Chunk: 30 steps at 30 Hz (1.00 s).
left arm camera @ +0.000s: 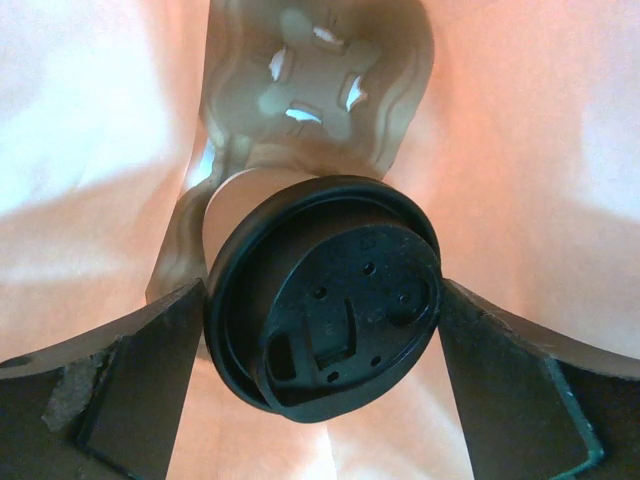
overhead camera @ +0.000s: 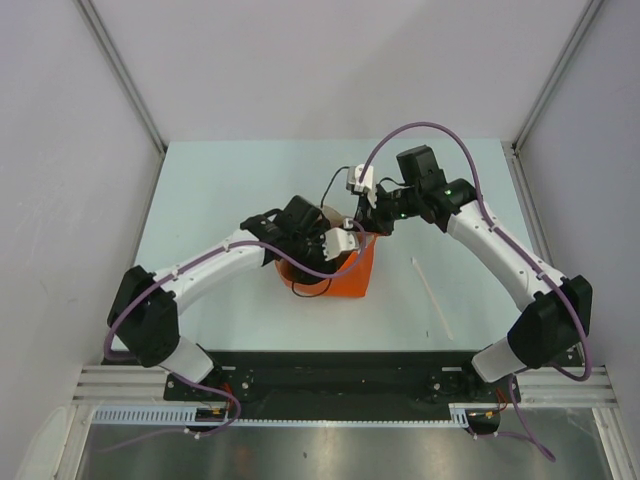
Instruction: Pack the takeout coffee
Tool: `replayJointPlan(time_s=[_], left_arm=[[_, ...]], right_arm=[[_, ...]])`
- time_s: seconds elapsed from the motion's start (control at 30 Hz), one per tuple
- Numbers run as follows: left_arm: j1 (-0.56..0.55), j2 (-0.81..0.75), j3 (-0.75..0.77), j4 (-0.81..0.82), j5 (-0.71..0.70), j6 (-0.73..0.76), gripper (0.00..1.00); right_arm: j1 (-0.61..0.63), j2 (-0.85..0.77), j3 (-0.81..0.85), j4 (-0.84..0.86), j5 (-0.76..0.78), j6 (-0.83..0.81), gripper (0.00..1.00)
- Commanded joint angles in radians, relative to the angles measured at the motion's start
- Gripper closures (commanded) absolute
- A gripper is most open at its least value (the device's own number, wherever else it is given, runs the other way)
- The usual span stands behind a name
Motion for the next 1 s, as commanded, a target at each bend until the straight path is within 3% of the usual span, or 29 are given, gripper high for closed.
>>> replayJointPlan(time_s=[0.0, 0.97], left_arm=[[-0.006, -0.015, -0.029, -0.001, -0.143, 0.007, 0.01], [-0.035, -0.066, 0.18, -0.07, -0.117, -0.03, 0.0]], right_arm=[[-0.009, 0.039, 0.032, -0.074, -0.02, 0.015, 1.0], [-0.012, 0.062, 0.063, -0.089, -0.017, -0.002, 1.0]])
